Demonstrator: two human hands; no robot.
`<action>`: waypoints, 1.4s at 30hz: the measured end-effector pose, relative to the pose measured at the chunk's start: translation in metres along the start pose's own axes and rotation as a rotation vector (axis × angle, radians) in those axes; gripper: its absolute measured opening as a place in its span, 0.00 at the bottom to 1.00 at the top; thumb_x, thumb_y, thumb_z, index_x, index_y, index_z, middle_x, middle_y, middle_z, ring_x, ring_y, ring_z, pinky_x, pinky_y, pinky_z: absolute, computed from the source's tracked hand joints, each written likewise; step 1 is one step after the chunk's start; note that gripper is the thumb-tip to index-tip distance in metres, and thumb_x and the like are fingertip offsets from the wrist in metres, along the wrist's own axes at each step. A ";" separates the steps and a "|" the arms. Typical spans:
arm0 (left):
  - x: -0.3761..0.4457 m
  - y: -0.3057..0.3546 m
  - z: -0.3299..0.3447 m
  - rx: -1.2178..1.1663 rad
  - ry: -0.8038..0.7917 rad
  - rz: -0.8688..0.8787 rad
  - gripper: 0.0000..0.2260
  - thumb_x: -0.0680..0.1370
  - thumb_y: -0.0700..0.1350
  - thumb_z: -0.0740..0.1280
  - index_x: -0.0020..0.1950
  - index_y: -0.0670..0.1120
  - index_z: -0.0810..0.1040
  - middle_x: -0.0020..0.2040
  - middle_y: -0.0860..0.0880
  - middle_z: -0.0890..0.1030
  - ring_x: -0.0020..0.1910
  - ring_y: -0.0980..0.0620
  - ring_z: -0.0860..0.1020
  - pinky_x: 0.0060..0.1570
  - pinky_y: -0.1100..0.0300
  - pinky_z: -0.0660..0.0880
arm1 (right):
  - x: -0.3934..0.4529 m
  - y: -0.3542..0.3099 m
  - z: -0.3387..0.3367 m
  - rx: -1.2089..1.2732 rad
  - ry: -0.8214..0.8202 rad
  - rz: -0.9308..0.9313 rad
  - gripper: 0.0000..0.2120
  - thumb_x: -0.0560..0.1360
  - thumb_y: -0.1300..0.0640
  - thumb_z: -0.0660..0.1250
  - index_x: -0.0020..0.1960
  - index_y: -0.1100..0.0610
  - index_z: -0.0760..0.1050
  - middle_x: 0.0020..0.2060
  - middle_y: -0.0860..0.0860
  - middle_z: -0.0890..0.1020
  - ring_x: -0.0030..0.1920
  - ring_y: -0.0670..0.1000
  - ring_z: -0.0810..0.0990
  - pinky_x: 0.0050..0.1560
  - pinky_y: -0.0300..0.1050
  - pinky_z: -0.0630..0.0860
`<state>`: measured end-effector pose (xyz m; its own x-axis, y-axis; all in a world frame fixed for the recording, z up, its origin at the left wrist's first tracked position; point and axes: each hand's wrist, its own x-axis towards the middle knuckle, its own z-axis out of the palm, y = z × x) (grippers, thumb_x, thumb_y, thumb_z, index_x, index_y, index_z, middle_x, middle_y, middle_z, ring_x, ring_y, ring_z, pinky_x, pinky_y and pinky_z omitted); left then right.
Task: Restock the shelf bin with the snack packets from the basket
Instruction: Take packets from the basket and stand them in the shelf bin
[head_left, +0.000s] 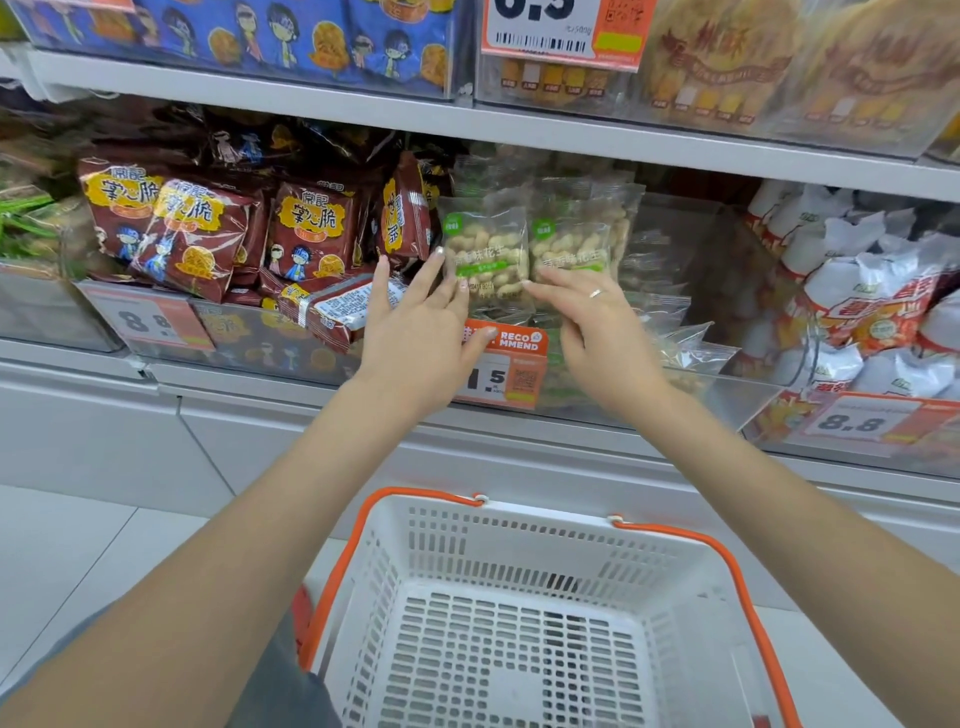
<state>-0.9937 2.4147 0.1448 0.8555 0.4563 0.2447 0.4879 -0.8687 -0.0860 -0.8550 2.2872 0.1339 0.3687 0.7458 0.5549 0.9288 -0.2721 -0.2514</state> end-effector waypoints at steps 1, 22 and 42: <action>-0.001 0.001 0.000 0.005 0.009 0.002 0.29 0.81 0.60 0.47 0.76 0.44 0.59 0.78 0.47 0.56 0.78 0.52 0.44 0.72 0.41 0.37 | -0.002 0.000 0.000 -0.011 0.048 0.004 0.24 0.72 0.73 0.59 0.65 0.60 0.76 0.65 0.56 0.76 0.65 0.59 0.71 0.68 0.44 0.61; -0.009 0.018 0.002 -0.159 0.334 0.181 0.20 0.77 0.52 0.59 0.59 0.40 0.80 0.64 0.41 0.77 0.65 0.42 0.74 0.66 0.48 0.66 | -0.006 -0.001 -0.020 0.203 0.343 0.493 0.21 0.70 0.56 0.74 0.59 0.57 0.69 0.54 0.53 0.74 0.55 0.52 0.71 0.51 0.39 0.65; -0.220 0.169 0.291 -0.650 -1.161 -0.363 0.07 0.76 0.45 0.66 0.50 0.43 0.74 0.48 0.46 0.77 0.40 0.50 0.74 0.40 0.57 0.72 | -0.386 0.067 0.115 0.104 -1.089 1.192 0.34 0.72 0.57 0.70 0.72 0.53 0.57 0.61 0.58 0.72 0.55 0.58 0.77 0.54 0.49 0.76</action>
<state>-1.0490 2.2236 -0.2042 0.5081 0.2930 -0.8099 0.8195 -0.4538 0.3500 -0.9395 2.0506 -0.1881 0.5996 0.2193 -0.7697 0.1255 -0.9756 -0.1802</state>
